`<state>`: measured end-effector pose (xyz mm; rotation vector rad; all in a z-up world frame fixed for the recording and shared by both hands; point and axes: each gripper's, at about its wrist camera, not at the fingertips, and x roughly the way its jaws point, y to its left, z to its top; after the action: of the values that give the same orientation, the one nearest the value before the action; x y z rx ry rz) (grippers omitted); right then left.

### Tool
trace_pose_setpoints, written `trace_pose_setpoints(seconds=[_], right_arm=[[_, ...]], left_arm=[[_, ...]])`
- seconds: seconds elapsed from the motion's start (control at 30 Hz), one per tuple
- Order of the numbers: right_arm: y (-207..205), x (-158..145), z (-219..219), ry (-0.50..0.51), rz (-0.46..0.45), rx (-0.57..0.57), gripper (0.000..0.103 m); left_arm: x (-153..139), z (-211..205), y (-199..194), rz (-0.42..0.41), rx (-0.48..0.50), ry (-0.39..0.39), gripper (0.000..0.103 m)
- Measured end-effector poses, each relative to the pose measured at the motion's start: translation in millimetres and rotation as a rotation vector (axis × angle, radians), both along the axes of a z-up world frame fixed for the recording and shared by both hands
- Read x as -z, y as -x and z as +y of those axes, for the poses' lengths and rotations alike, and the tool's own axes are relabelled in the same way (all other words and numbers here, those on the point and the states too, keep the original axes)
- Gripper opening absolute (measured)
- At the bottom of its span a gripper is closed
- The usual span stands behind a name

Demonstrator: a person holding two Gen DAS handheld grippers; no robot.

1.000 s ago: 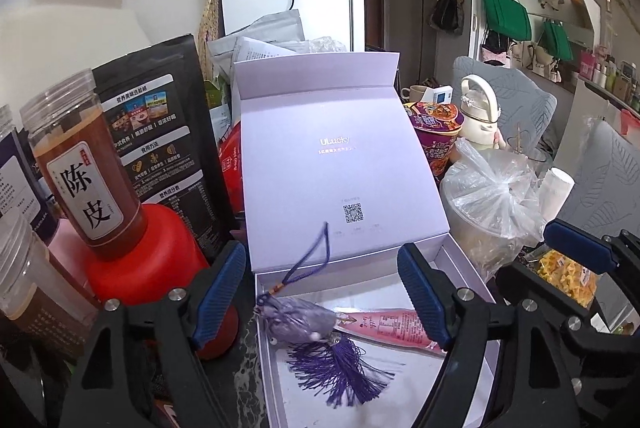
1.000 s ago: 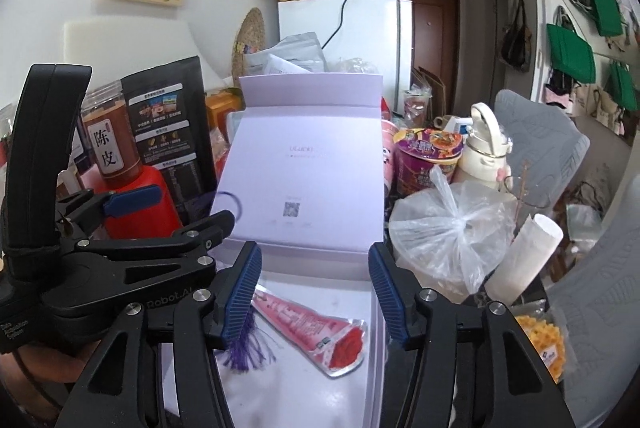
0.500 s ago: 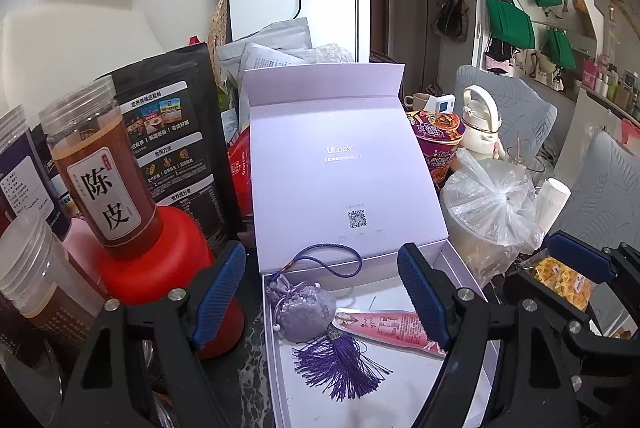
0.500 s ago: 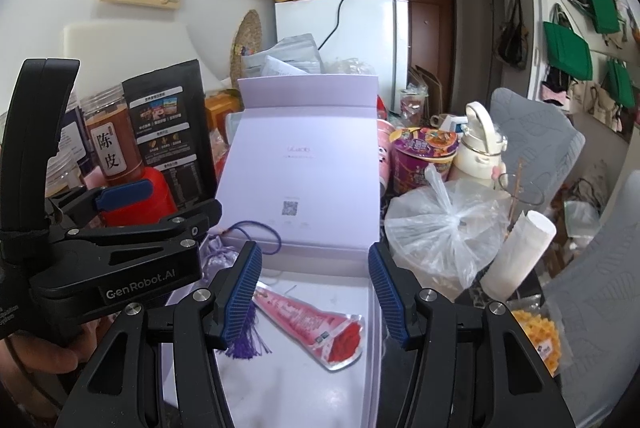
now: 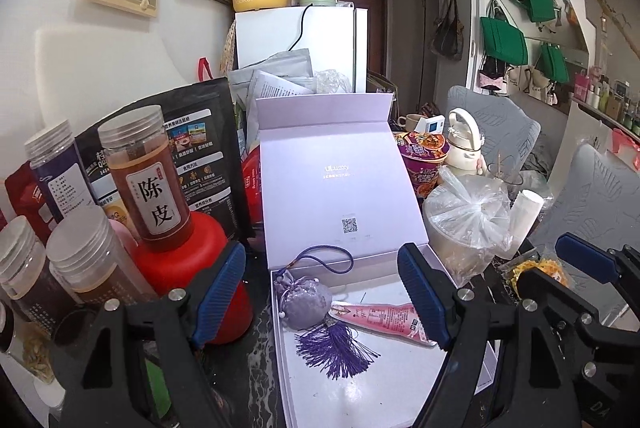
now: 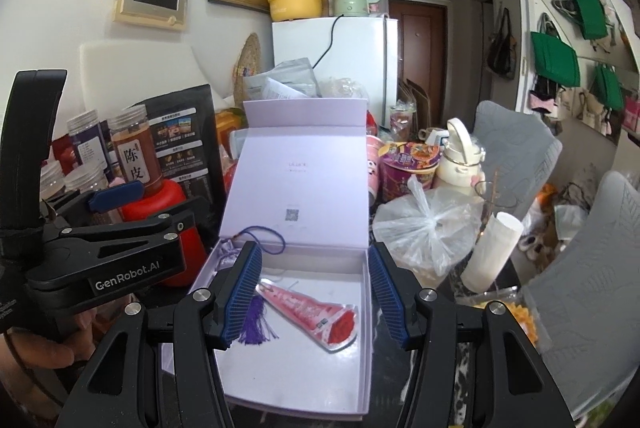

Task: Organize soft objects
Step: 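Release the pink packet into the white box while the left tool releases the pouch, then withdraw both tools from the white box back over the table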

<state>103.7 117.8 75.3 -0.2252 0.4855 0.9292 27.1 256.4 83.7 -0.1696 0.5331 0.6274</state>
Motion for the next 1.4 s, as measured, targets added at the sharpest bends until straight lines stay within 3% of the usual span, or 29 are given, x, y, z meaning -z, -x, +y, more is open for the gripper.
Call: trace_pose_setpoints(seconds=[0.33, 0.53, 0.67, 0.73, 0.77, 0.87, 1.1, 1.4], right_arm=[[34.6, -16.4, -35.9, -0.032, -0.030, 0.014, 0.057], [50.7, -15.0, -58.4, -0.039, -0.026, 0.030, 0.059], [60.0, -10.9, -72.2, -0.040, -0.024, 0.047, 0.066], [64.2, -9.2, -78.7, -0.040, -0.022, 0.060, 0.068], [66.8, -8.4, -82.6, -0.035, -0.022, 0.074, 0.073], [74.1, -8.0, -93.9, -0.040, -0.033, 0.099, 0.090], [84.4, -2.7, -119.6, -0.031, -0.028, 0.169, 0.098], [88.8, 10.1, -157.4, -0.037, 0.008, 0.281, 0.100]], left_arm=[[-17.1, -33.1, 32.6, -0.031, 0.010, -0.054, 0.079], [-17.1, -50.6, 50.3, -0.043, 0.029, -0.044, 0.079], [-12.7, -64.1, 58.4, -0.041, 0.060, -0.039, 0.080], [-10.3, -70.6, 60.9, -0.035, 0.070, -0.039, 0.091], [-9.4, -72.7, 62.2, -0.032, 0.068, -0.039, 0.103], [-7.9, -79.4, 70.0, -0.045, 0.070, -0.042, 0.103], [-1.2, -90.0, 76.9, -0.029, 0.107, -0.023, 0.103], [15.8, -112.3, 76.1, -0.005, 0.202, -0.004, 0.103]])
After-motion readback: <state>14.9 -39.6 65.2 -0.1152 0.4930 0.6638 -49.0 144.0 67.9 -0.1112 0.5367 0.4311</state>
